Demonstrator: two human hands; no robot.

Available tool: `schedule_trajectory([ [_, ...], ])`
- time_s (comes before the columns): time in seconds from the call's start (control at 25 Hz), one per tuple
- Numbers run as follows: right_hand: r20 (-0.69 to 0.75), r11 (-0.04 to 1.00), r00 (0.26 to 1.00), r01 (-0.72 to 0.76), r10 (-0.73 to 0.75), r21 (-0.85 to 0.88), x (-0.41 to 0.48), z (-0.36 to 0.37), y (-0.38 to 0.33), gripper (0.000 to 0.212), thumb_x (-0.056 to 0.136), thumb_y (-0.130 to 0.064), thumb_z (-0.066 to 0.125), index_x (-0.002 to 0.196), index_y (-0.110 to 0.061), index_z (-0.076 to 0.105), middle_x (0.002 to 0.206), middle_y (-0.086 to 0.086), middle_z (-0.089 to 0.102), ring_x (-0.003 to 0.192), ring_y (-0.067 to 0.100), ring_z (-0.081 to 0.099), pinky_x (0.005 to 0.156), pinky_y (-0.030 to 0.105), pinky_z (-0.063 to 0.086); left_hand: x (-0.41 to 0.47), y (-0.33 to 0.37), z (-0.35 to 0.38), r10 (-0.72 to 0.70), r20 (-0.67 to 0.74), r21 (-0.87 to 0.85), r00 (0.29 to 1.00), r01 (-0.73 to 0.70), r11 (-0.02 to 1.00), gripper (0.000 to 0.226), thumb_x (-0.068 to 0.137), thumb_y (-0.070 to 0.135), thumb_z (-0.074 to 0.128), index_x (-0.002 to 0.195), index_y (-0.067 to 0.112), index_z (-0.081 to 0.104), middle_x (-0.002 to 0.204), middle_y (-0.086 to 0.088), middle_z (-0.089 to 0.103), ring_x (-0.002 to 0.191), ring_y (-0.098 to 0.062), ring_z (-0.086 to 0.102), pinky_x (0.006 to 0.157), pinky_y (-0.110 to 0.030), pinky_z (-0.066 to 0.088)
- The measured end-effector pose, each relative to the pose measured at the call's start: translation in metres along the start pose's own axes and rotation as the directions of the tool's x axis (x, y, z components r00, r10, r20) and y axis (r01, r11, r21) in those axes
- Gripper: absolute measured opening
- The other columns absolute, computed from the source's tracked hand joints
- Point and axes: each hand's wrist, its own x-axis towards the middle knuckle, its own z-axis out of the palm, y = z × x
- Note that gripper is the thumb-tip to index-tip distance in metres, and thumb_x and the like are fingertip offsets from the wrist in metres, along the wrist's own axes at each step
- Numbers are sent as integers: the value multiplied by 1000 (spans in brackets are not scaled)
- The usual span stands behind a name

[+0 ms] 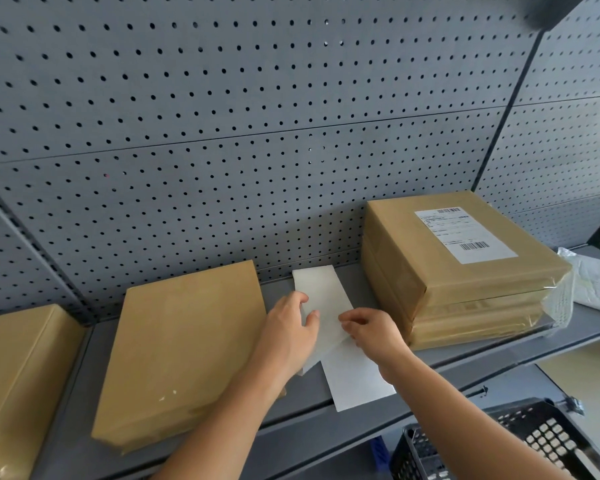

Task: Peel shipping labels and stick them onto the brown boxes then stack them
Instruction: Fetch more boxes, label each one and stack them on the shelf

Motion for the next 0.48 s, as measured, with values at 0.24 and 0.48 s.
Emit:
schedule_trajectory([
  [0.24, 21, 924, 989, 132, -149, 360, -40, -27, -27, 20, 91, 2, 54, 85, -9, 70, 95, 11, 71, 87, 20, 66, 86, 34, 56, 3, 3, 1, -80, 20, -66, 997, 81, 995, 45, 103, 42, 50, 141, 16, 49, 139, -3, 59, 124, -21, 58, 99, -34, 49],
  [0.48, 194, 868, 955, 105, -224, 486, -73, -49, -26, 16, 80, 3, 51, 73, -7, 61, 74, 9, 60, 73, 23, 59, 73, 32, 53, 5, 16, 0, -265, 157, -632, 951, 303, 714, 49, 93, 39, 68, 134, 19, 50, 117, 1, 69, 104, -17, 70, 98, -45, 56],
])
